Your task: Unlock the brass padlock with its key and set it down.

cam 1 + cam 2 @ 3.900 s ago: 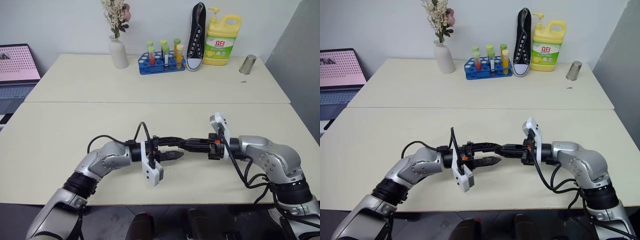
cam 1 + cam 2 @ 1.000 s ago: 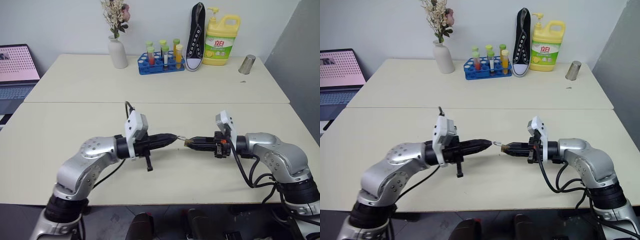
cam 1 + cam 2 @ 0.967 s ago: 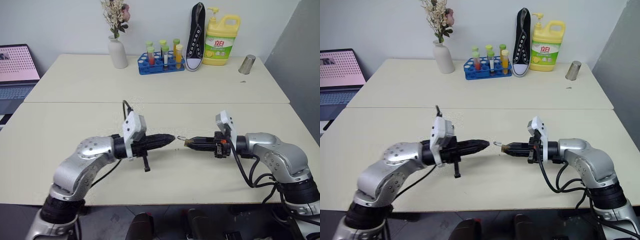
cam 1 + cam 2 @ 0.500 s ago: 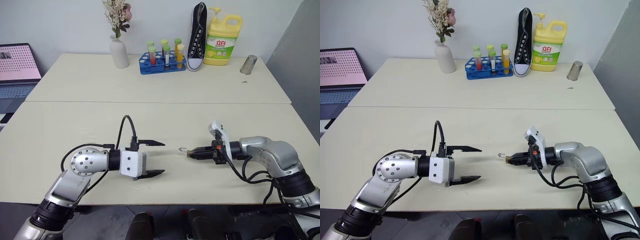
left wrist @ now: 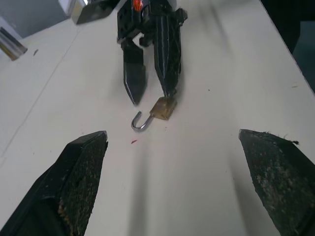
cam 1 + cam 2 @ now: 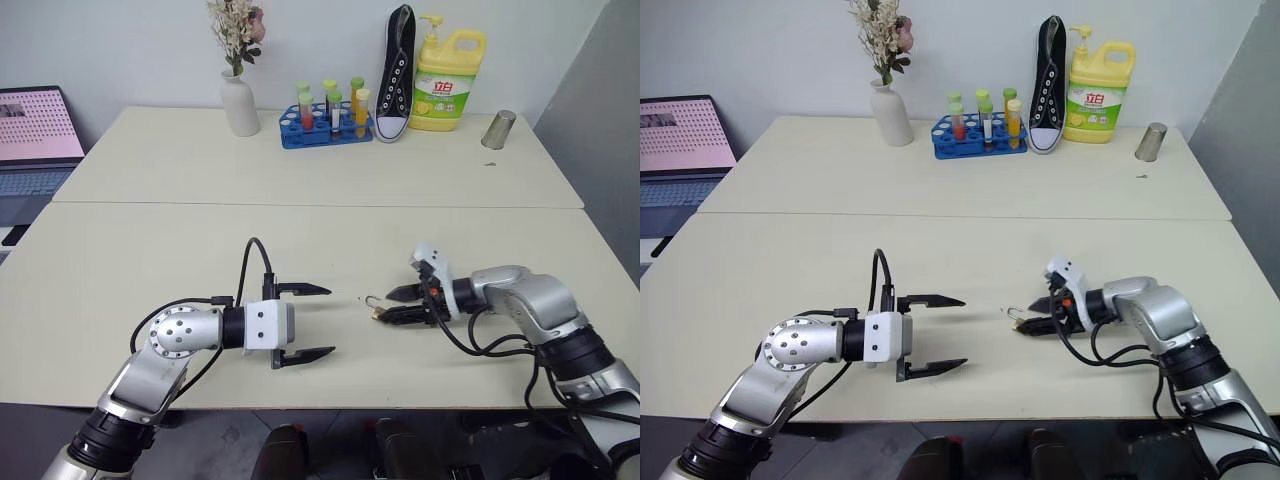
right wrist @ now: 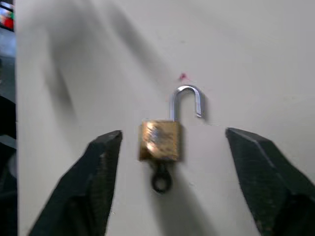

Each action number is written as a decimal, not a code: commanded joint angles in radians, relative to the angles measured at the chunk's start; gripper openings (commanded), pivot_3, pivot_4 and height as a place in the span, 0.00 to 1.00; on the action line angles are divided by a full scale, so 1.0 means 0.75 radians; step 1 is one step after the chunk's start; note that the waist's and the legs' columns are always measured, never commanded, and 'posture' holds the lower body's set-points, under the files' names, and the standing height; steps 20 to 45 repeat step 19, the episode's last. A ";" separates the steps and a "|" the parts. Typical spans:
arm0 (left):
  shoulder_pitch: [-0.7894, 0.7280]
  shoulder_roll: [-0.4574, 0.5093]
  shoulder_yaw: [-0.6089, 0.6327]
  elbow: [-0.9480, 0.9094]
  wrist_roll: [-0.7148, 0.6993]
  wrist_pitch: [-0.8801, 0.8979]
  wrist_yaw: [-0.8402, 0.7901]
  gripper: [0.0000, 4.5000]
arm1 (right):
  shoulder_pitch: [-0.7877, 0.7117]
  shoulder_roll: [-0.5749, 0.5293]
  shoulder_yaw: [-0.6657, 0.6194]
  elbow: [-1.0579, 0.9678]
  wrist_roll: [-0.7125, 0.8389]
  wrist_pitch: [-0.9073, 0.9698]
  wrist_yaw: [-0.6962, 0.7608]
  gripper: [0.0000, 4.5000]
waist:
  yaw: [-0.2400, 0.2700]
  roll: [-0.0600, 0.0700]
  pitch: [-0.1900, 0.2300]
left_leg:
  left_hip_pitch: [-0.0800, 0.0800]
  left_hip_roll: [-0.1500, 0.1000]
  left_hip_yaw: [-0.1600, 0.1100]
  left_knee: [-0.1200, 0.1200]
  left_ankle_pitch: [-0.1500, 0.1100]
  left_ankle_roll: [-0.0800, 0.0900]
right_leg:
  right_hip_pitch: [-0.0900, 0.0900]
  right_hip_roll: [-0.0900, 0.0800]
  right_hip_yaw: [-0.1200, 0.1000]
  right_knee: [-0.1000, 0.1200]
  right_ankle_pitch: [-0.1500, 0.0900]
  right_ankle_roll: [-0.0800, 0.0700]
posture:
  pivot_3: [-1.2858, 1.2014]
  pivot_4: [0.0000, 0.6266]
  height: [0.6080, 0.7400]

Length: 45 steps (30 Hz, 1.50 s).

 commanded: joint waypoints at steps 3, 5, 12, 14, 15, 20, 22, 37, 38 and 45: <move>-0.026 0.001 0.069 -0.069 -0.036 0.135 0.061 1.00 | 0.137 -0.101 -0.147 -0.217 -0.014 -0.186 0.020 0.99 | 0.000 0.000 0.000 | 0.000 0.001 -0.001 0.000 0.000 0.000 | 0.000 0.000 0.000 0.000 0.000 0.000 | 0.52 0.24 1.00; -0.017 0.010 0.068 -0.096 -0.033 0.188 0.072 1.00 | 0.208 -0.133 -0.191 -0.301 0.004 -0.233 0.042 0.99 | -0.001 0.000 0.000 | 0.000 0.001 -0.001 -0.001 0.000 0.000 | 0.000 0.000 -0.001 0.000 0.000 0.000 | 0.52 0.24 1.00; 0.038 0.037 0.084 -0.174 -0.062 0.304 0.070 1.00 | 0.452 -0.242 -0.309 -0.556 -0.005 -0.373 0.058 0.99 | -0.005 0.000 0.000 | 0.001 0.001 0.000 -0.001 0.000 0.000 | 0.000 0.000 0.000 0.000 -0.001 0.001 | 0.52 0.24 1.00; 0.031 0.045 0.088 -0.161 -0.085 0.319 0.047 1.00 | 0.500 -0.256 -0.332 -0.597 -0.011 -0.399 0.047 0.99 | -0.003 0.000 0.000 | 0.001 0.001 -0.001 -0.001 0.000 0.000 | 0.001 0.000 0.000 0.001 -0.001 0.001 | 0.52 0.24 1.00; 0.029 0.054 0.087 -0.160 -0.100 0.334 0.030 1.00 | 0.525 -0.263 -0.345 -0.619 -0.012 -0.406 0.039 0.99 | -0.003 0.000 0.000 | 0.002 0.001 -0.001 0.000 0.000 0.000 | 0.001 0.000 0.000 0.001 -0.001 0.001 | 0.52 0.24 1.00; 0.031 0.063 0.092 -0.160 -0.153 0.380 -0.010 1.00 | 0.560 -0.264 -0.360 -0.643 -0.029 -0.431 0.013 0.99 | -0.004 0.000 0.000 | 0.002 0.001 0.000 0.000 0.000 0.000 | 0.001 0.000 0.001 0.001 -0.001 0.001 | 0.52 0.24 1.00; 0.031 0.063 0.092 -0.160 -0.153 0.380 -0.010 1.00 | 0.560 -0.264 -0.360 -0.643 -0.029 -0.431 0.013 0.99 | -0.004 0.000 0.000 | 0.002 0.001 0.000 0.000 0.000 0.000 | 0.001 0.000 0.001 0.001 -0.001 0.001 | 0.52 0.24 1.00; 0.031 0.063 0.092 -0.160 -0.153 0.380 -0.010 1.00 | 0.560 -0.264 -0.360 -0.643 -0.029 -0.431 0.013 0.99 | -0.004 0.000 0.000 | 0.002 0.001 0.000 0.000 0.000 0.000 | 0.001 0.000 0.001 0.001 -0.001 0.001 | 0.52 0.24 1.00; 0.031 0.063 0.092 -0.160 -0.153 0.380 -0.010 1.00 | 0.560 -0.264 -0.360 -0.643 -0.029 -0.431 0.013 0.99 | -0.004 0.000 0.000 | 0.002 0.001 0.000 0.000 0.000 0.000 | 0.001 0.000 0.001 0.001 -0.001 0.001 | 0.52 0.24 1.00; 0.031 0.063 0.092 -0.160 -0.153 0.380 -0.010 1.00 | 0.560 -0.264 -0.360 -0.643 -0.029 -0.431 0.013 0.99 | -0.004 0.000 0.000 | 0.002 0.001 0.000 0.000 0.000 0.000 | 0.001 0.000 0.001 0.001 -0.001 0.001 | 0.52 0.24 1.00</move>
